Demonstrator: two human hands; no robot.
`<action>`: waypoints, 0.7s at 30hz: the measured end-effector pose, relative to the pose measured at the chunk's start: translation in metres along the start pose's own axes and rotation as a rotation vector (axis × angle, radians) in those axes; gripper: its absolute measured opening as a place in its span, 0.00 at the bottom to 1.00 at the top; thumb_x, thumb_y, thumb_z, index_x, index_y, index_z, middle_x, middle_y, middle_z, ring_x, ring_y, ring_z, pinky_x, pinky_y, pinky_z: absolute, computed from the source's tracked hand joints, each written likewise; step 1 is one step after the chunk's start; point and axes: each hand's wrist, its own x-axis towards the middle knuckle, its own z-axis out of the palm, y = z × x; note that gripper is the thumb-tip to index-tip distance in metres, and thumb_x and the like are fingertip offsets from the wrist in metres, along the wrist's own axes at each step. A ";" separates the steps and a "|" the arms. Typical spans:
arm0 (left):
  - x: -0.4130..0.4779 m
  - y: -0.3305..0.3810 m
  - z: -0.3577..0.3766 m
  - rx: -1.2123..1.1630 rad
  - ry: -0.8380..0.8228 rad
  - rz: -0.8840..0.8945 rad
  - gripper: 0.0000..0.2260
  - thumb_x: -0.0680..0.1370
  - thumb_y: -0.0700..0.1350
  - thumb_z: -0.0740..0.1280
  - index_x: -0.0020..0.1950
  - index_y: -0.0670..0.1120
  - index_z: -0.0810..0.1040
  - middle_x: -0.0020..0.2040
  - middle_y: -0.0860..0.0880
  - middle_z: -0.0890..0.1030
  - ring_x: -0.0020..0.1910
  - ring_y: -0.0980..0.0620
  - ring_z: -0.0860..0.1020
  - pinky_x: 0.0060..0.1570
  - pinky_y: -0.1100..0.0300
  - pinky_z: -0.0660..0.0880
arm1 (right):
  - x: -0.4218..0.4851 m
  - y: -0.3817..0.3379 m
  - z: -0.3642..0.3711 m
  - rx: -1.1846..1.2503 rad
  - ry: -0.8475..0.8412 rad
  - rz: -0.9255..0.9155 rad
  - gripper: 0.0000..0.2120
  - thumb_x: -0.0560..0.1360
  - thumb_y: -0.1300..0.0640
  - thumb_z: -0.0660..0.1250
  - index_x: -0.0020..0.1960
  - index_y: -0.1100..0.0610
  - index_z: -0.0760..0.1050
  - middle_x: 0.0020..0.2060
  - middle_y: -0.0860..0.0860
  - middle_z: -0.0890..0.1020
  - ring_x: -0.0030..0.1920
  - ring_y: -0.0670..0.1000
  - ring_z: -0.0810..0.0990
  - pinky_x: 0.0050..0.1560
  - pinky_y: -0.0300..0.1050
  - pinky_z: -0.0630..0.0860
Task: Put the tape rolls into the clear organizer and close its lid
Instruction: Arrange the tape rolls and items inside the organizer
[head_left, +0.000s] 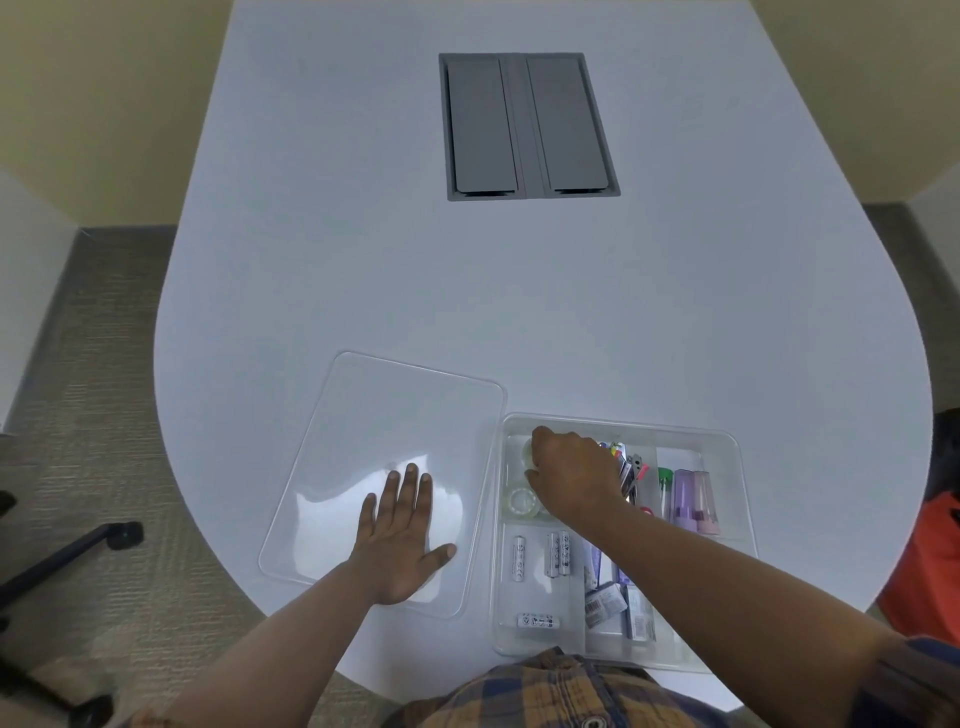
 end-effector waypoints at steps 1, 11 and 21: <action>0.000 0.000 -0.001 0.002 -0.002 0.000 0.41 0.77 0.68 0.47 0.68 0.47 0.21 0.70 0.50 0.21 0.68 0.48 0.21 0.70 0.46 0.29 | 0.001 -0.001 -0.001 -0.025 -0.007 -0.001 0.11 0.73 0.52 0.67 0.51 0.56 0.70 0.41 0.54 0.81 0.42 0.59 0.81 0.34 0.45 0.65; 0.000 0.000 -0.001 0.006 -0.002 -0.004 0.40 0.77 0.68 0.47 0.68 0.47 0.21 0.71 0.50 0.21 0.69 0.48 0.20 0.69 0.47 0.27 | 0.011 -0.014 -0.007 -0.056 -0.047 -0.074 0.17 0.65 0.70 0.63 0.50 0.56 0.68 0.31 0.51 0.70 0.34 0.57 0.71 0.34 0.46 0.67; 0.000 0.000 0.000 0.009 0.001 0.006 0.40 0.77 0.67 0.47 0.67 0.48 0.20 0.69 0.50 0.19 0.67 0.49 0.19 0.69 0.46 0.27 | 0.014 -0.006 -0.005 0.148 -0.025 -0.039 0.13 0.71 0.50 0.70 0.50 0.53 0.71 0.42 0.55 0.81 0.44 0.59 0.80 0.40 0.47 0.70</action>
